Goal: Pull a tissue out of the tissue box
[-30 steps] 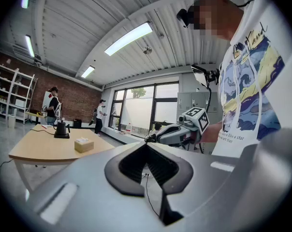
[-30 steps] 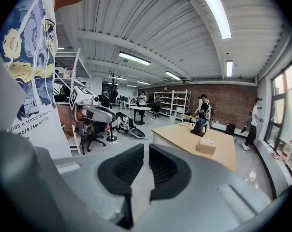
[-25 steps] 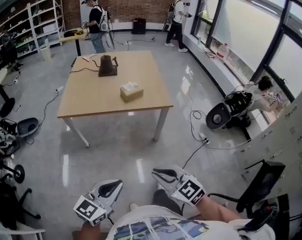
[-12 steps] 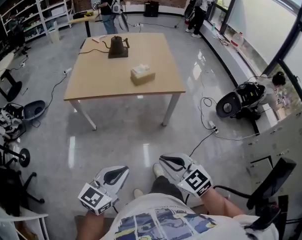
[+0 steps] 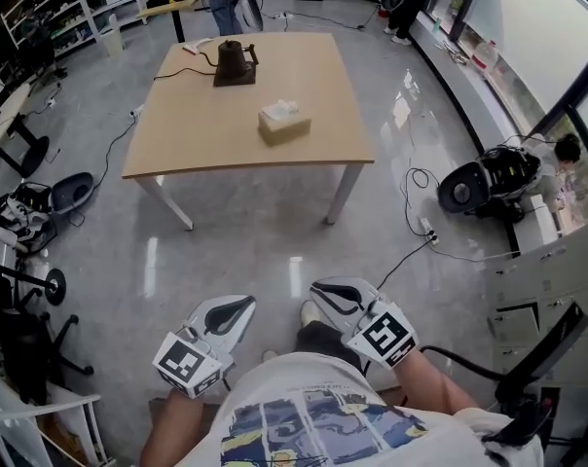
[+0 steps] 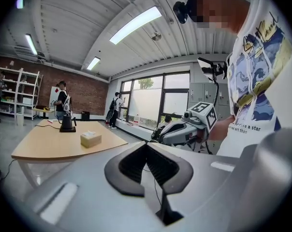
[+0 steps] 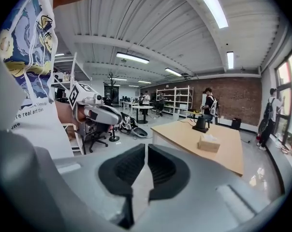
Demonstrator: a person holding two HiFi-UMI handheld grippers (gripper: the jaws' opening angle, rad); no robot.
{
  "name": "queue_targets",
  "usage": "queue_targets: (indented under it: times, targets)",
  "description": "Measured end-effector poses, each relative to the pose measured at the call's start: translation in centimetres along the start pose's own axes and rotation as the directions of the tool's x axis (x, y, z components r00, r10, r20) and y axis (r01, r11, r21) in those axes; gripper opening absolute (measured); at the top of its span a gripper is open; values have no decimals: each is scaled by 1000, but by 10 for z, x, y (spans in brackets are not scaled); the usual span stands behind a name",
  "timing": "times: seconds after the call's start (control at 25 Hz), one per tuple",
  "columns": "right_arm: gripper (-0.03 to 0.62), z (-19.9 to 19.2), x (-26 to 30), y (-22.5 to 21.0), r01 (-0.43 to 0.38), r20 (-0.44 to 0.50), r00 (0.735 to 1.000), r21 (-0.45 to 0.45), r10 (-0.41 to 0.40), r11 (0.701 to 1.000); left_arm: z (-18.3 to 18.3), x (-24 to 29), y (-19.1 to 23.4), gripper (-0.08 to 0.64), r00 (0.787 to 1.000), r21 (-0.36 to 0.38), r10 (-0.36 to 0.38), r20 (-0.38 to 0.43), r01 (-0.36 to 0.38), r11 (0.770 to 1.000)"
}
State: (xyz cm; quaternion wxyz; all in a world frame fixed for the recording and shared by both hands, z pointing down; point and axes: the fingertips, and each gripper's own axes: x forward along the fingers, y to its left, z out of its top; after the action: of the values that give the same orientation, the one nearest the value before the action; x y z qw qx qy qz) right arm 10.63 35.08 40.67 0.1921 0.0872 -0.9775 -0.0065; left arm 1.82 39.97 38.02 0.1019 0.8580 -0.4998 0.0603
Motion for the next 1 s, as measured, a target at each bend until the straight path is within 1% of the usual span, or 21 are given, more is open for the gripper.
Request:
queue_targets:
  times: [0.2,0.44,0.56,0.76,1.0]
  targets:
    - [21,-1,15,-61,-24,9,1000,8,24,1000,15,54,34,3,999,-1,29,-18,-29,1000]
    - [21,-1,27,-127,-43,0,999,-55,43,998,33,125,61,3,998,15,37,-50,-36,999]
    - [21,-7,27,-155,-53,-4,999,-53,53,997,38,157,67,3,998,5,40,-51,-40,999]
    - [21,-17,31,-188,-71,-22,997,-42,71,997,42,191,80,3,998,-29,35,-51,-36,999]
    - [21,-14,56,-214,-74,-38,997,-23,73,997,47,209,116,3,998,-46,28,-50,-30,998]
